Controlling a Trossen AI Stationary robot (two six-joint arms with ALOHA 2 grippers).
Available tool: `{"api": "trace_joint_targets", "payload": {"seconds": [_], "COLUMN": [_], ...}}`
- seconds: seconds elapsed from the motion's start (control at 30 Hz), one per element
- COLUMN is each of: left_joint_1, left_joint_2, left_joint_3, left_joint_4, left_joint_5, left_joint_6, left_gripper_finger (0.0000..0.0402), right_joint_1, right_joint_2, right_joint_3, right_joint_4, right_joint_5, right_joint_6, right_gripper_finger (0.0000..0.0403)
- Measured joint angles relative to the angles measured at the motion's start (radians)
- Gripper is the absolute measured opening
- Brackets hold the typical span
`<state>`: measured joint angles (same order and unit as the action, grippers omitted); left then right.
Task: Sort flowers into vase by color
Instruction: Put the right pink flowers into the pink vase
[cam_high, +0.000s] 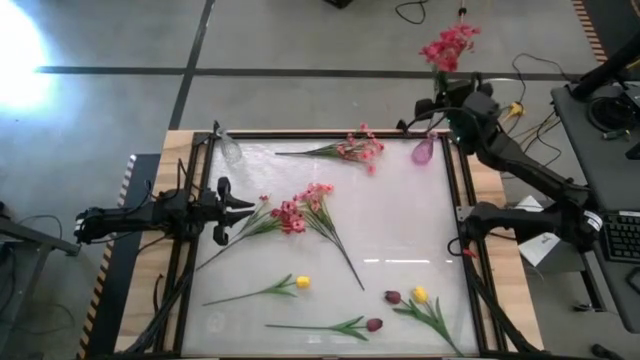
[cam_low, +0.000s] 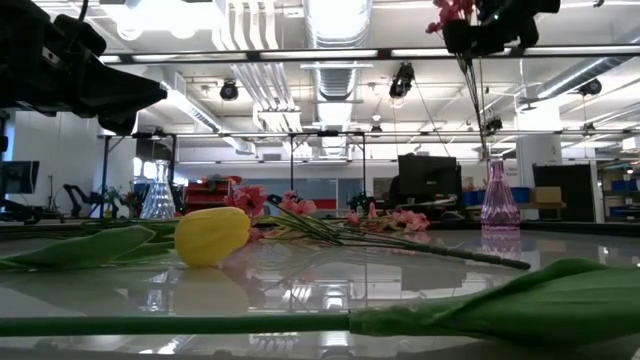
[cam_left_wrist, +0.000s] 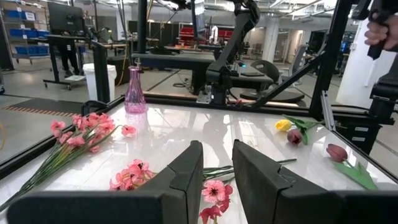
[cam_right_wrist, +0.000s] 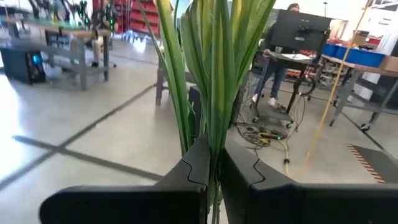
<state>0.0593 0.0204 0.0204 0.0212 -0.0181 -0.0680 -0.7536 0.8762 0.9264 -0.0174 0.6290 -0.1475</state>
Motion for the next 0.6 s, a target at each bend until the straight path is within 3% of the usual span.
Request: {"api": "trace_joint_targets", "payload": {"seconds": [0.17, 0.37, 0.6], "left_joint_1": [0.000, 0.000, 0.000], "left_joint_2": [0.000, 0.000, 0.000], "left_joint_3": [0.000, 0.000, 0.000], "left_joint_4": [0.001, 0.000, 0.001], "left_joint_5": [0.000, 0.000, 0.000], "left_joint_6": [0.000, 0.000, 0.000], "left_gripper_finger": [0.0075, 0.0075, 0.0075], "right_joint_1": [0.000, 0.000, 0.000], "right_joint_2": [-0.010, -0.030, -0.031], "right_joint_3": [-0.043, -0.111, -0.172], "right_joint_4": [0.005, 0.107, 0.104], "right_joint_5": [-0.001, -0.003, 0.000], "right_joint_6": [-0.077, -0.067, 0.003], "right_gripper_finger": [0.0013, 0.0013, 0.0013]}}
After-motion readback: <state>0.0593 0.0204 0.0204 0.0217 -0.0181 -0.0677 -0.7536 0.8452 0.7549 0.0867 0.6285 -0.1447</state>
